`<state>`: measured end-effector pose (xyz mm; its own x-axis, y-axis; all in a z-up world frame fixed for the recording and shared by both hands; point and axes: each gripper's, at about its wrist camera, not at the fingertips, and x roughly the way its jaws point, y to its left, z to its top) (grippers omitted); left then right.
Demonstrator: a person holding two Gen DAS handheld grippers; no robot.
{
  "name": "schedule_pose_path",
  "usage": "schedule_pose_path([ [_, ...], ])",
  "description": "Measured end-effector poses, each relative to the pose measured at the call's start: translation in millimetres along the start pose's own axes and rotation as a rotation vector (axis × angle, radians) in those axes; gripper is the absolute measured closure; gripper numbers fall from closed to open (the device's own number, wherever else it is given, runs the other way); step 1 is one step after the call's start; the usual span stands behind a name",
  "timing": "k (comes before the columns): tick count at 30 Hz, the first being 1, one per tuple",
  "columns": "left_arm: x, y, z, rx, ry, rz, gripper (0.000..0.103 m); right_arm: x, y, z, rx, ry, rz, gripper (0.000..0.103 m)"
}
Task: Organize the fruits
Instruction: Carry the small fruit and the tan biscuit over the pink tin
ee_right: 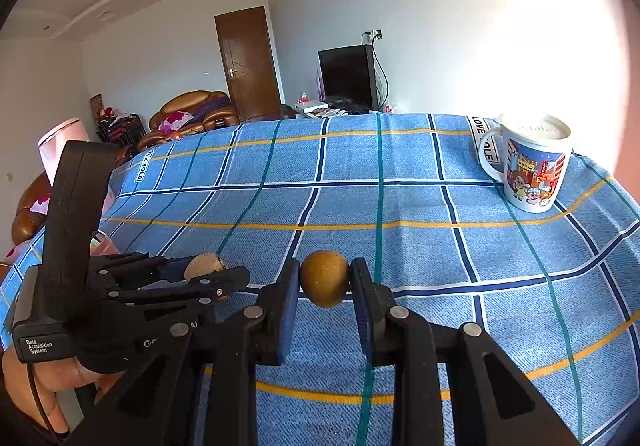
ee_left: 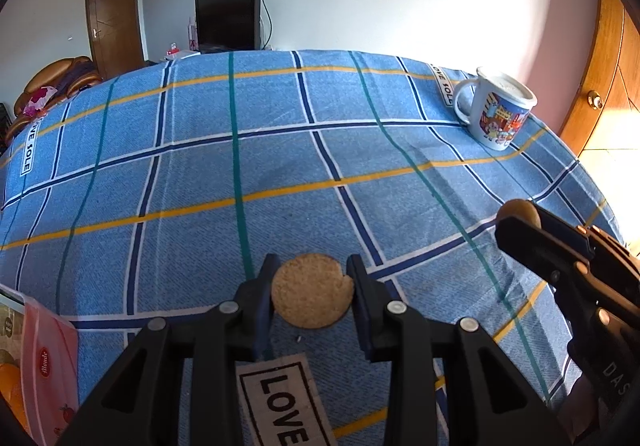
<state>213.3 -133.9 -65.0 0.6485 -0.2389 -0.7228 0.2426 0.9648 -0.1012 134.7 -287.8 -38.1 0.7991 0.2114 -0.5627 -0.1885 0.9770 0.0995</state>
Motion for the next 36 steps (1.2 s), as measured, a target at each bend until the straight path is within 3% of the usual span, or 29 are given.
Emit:
schedule_pose_path([
  [23, -45.5, 0.0, -12.6, 0.014, -0.219, 0.087, 0.068, -27.9, 9.1, -2.9, -0.049, -0.145, -0.001, 0.075],
  [36, -61.1, -0.1, -19.5, 0.013, -0.291, 0.102, 0.068, -38.0, 12.9, -6.1, -0.071, -0.206, -0.008, 0.075],
])
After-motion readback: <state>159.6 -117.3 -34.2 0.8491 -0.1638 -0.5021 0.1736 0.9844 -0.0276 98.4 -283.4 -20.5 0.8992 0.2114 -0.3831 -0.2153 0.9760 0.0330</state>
